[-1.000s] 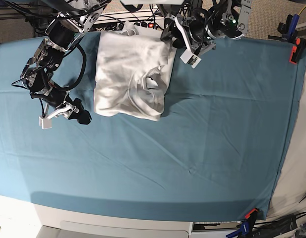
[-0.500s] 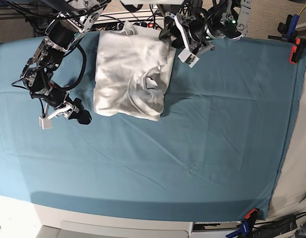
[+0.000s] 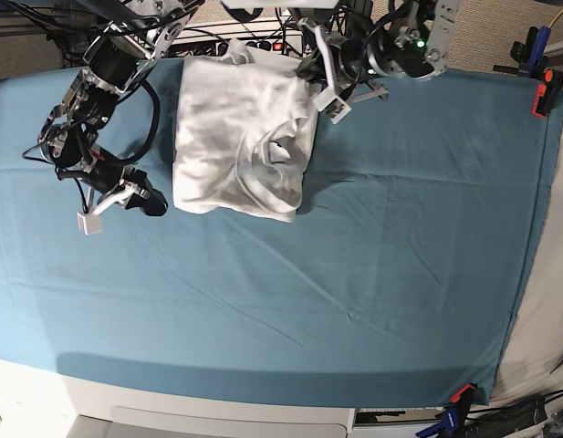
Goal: Fold the T-shirt properly
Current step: 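Grasp the folded shirt's edge with the left gripper and rotate it, then square the folded shirt by pushing its sides with both grippers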
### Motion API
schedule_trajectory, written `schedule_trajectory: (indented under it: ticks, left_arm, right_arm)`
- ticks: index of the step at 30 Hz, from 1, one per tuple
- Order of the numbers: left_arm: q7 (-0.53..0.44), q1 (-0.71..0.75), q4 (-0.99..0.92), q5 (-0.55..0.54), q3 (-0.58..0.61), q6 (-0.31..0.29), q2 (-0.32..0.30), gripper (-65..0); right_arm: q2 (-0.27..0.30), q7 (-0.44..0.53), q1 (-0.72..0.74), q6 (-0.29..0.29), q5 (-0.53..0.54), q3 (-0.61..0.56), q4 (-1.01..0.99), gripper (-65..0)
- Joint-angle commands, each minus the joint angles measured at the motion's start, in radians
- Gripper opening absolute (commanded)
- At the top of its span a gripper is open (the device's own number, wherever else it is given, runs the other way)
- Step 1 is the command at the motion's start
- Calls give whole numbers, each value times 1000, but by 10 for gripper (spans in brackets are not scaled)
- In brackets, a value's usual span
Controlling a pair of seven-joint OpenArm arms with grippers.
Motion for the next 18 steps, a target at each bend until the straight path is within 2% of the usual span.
schedule_trajectory:
  ticks: [1,5,11,18]
  left_arm:
    - [-2,11,33,16,-7,1,-16,-650]
    - [-11,16,66,41,-71,31,-43,-650]
    - [-45,3,67,17,-188,29,-81,-650]
    - [-76,-84,66,17,-203,29,-98,-650]
  right_arm:
    - [14,7,9,12,32,0,38,-636]
    - [13,8,-42,21,31,0,142,-636]
    - [13,12,-139,21,29,0,259,-637]
    - [-2,12,-237,21,55,0,262,-637]
